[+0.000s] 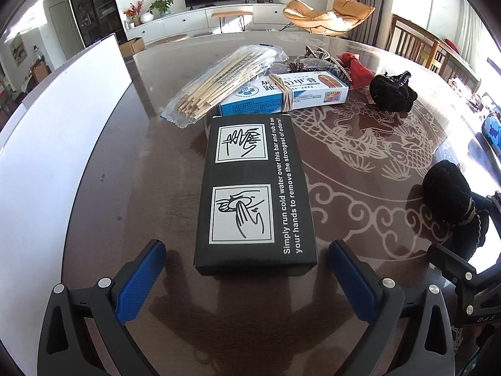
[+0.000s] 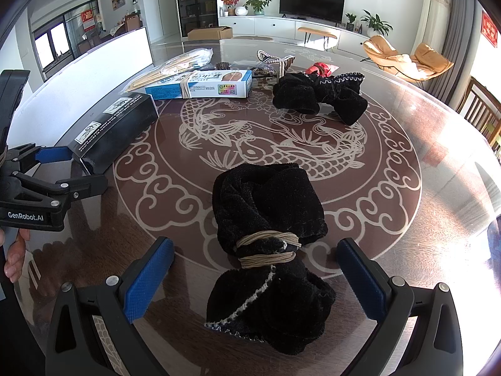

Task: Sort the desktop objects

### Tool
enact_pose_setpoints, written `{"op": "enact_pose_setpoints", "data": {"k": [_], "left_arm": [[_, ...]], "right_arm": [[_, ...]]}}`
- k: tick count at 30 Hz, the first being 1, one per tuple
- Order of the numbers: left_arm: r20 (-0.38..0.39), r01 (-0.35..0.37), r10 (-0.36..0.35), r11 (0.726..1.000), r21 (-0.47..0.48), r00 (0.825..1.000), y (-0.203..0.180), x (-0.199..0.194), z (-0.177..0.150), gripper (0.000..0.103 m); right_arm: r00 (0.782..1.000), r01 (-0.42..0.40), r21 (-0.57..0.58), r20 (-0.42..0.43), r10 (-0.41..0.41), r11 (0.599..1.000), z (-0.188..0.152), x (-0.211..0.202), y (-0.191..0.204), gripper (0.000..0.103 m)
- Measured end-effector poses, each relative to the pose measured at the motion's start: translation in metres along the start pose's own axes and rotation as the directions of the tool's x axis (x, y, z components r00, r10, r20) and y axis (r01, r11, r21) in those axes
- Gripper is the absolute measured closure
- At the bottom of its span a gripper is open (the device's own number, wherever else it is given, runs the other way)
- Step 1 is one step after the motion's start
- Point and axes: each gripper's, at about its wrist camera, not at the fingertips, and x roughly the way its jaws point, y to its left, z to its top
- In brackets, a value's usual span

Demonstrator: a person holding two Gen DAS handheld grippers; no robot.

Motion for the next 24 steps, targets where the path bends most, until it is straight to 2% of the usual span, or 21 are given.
{"op": "enact_pose_setpoints", "data": {"k": [2,3,4,5,8,10,12,17,18,19,20,21,22,24], "left_arm": [[0.0,-0.008,0.008,0.999,0.044,1.0,-0.008,0.002,0.008,0.0],[0.01,-0.018,0.017,0.997,0.07,1.0,-0.012,0.002,0.011,0.008],[0.026,-0.011,0.008,0.996,0.087,1.0,-0.015,0.0,0.014,0.022],[0.029,-0.033,0.03,0.995,0.09,0.999,-0.017,-0.002,0.017,0.043],[0.016,-0.018,0.016,0.996,0.092,1.0,-0.018,-0.005,0.018,0.044],[0.019,-0.028,0.026,0.996,0.089,0.999,-0.017,-0.01,0.009,0.044],[0.011,-0.003,0.003,0.998,0.063,1.0,-0.012,-0.019,-0.005,0.044],[0.024,-0.002,0.001,0.999,0.054,1.0,-0.006,-0.042,-0.045,0.044],[0.027,0.0,-0.001,0.999,0.05,1.0,-0.005,-0.044,-0.05,0.044],[0.029,0.004,-0.005,0.999,0.044,1.0,-0.003,-0.047,-0.053,0.044],[0.031,0.012,-0.013,0.999,0.034,0.999,-0.002,-0.049,-0.056,0.044],[0.034,0.022,-0.023,1.0,0.021,0.999,0.0,-0.052,-0.059,0.044],[0.04,0.03,-0.03,1.0,0.009,0.999,0.001,-0.055,-0.062,0.044],[0.066,0.04,-0.04,0.999,-0.009,0.997,0.004,-0.066,-0.066,0.045]], "right_arm": [[1.0,0.0,0.0,0.0,0.0,1.0,0.0,0.0,0.0,0.0],[1.0,0.0,0.0,0.0,0.0,1.0,0.0,0.0,0.0,0.0],[1.0,0.0,0.0,0.0,0.0,1.0,0.0,0.0,0.0,0.0],[1.0,0.0,0.0,0.0,0.0,1.0,0.0,0.0,0.0,0.0],[1.0,-0.001,0.0,0.0,0.001,1.0,0.0,0.0,0.0,0.0],[1.0,-0.003,0.001,0.0,0.003,1.0,0.0,0.0,0.0,0.0],[1.0,-0.01,0.005,0.002,0.009,1.0,0.0,0.0,0.0,0.0],[0.988,-0.123,-0.026,-0.096,0.12,0.992,0.01,-0.001,-0.012,0.001],[0.984,-0.139,-0.017,-0.112,0.137,0.99,0.013,-0.001,-0.016,0.007],[0.984,-0.139,-0.023,-0.12,0.135,0.99,0.016,-0.001,-0.017,0.021],[0.985,-0.124,-0.049,-0.124,0.118,0.991,0.019,-0.001,-0.016,0.03],[0.987,-0.109,-0.083,-0.126,0.098,0.991,0.021,-0.001,-0.013,0.055],[0.988,-0.102,-0.11,-0.126,0.088,0.989,0.022,-0.002,-0.012,0.069],[0.982,-0.128,-0.113,-0.155,0.11,0.985,0.023,-0.004,-0.012,0.07]]}}
